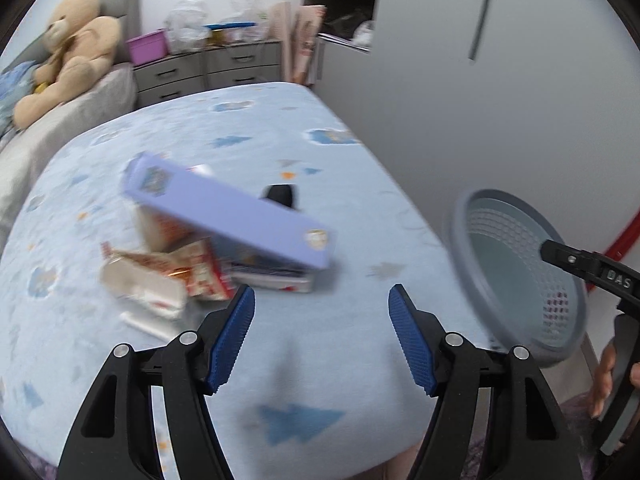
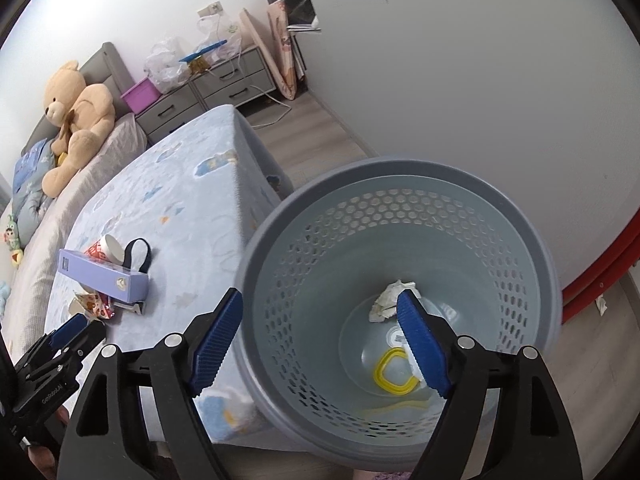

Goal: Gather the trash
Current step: 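Move both grippers back from the wastebasket toward the table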

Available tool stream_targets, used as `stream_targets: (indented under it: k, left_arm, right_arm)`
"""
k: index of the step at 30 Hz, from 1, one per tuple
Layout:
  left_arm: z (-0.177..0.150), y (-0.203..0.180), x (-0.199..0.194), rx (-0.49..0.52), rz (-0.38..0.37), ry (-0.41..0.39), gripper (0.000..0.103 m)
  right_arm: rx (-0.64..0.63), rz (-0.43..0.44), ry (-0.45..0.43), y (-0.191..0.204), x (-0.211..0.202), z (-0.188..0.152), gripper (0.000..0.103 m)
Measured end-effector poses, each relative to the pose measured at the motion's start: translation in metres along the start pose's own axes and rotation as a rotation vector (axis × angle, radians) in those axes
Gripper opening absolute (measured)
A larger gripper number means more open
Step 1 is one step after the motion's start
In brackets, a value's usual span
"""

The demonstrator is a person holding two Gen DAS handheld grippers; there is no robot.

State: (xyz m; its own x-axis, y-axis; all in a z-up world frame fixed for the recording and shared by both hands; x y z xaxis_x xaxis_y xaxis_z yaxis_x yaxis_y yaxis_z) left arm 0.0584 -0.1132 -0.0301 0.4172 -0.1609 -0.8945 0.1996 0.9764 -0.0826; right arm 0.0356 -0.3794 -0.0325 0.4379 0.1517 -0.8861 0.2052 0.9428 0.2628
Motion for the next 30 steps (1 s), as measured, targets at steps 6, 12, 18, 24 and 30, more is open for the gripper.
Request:
stream_targets:
  k: [6,12,18,24,30]
  left_arm:
    - [-0.015,0.051,-0.005,-0.139,0.069,-0.015,0.067]
    - [-0.032,0.085,-0.001,-0.209,0.119,-0.004,0.067]
    - [-0.035,0.095,0.006,-0.237,0.141,0.001,0.067]
    - [-0.026,0.088,0.014,-0.235,0.162,-0.020,0.067]
    - [-0.017,0.088,0.030,-0.254,0.186,0.003,0.067]
  right_arm:
    - [-0.069,0.025,-0.005,0.042,0.006,0.002,0.079]
    - [-0.141,0.064,-0.015,0.087,0.011,0.000,0.080]
    - [-0.201,0.103,-0.008,0.118,0.017,-0.002,0.080]
    - [-0.216,0.131,0.008,0.128,0.023,0.000,0.081]
    - [-0.182,0.159,0.015,0.121,0.024,0.002,0.081]
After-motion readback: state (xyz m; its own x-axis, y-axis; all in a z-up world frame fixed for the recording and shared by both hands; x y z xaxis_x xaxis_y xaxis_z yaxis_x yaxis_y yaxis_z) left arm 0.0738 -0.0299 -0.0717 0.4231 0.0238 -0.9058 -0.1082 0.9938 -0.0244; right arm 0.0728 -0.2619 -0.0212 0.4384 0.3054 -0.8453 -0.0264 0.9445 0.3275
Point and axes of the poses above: each gripper's, at about its wrist camera, not at the fingertips, and x roughly the way its jaws point, y to its left, z to its top, the point moved 3 cm from there along x, roughly the way its jaws point, and after that the axes turned 13 degrees about y, right-handed, at the moved point
